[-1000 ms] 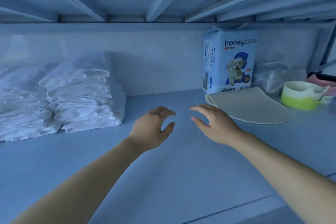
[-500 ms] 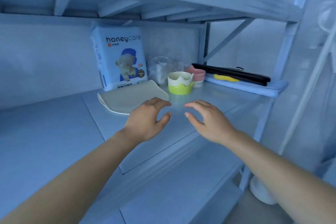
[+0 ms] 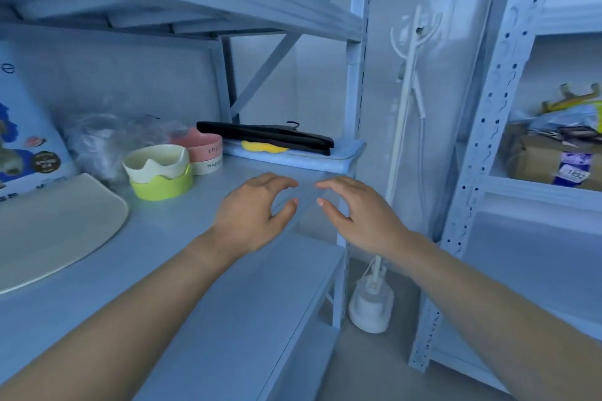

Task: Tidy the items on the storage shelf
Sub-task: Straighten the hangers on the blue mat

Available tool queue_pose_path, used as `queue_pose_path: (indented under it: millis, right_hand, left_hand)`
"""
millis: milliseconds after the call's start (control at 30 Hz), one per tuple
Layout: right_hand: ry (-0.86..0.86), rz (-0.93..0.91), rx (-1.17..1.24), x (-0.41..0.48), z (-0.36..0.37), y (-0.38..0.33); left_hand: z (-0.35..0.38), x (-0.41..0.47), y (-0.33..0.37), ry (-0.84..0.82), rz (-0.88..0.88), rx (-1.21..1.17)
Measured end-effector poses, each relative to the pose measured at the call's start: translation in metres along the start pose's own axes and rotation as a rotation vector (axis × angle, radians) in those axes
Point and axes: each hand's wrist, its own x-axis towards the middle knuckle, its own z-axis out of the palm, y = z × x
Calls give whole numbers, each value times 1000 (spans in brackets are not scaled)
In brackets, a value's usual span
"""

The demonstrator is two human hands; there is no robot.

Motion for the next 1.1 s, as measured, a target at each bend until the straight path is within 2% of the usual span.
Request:
queue_pose_path:
  millis: [367, 633, 800, 900, 1100]
  right_hand:
    - [-12, -15, -20, 111, 4, 123]
    - [-33, -64, 33, 197, 23, 200]
    - [-70, -110, 85, 225, 36, 244]
    - [-102, -160, 115, 244, 41, 269]
    - [-225, -313, 188, 277, 48, 309]
  left_hand:
    - [73, 155, -43, -4, 102, -8]
    - [121, 237, -72, -28, 23, 19]
    - [140, 260, -78, -185, 13, 93]
    - [144, 270, -76, -267, -45, 95]
    - [153, 282, -53, -161, -254, 115]
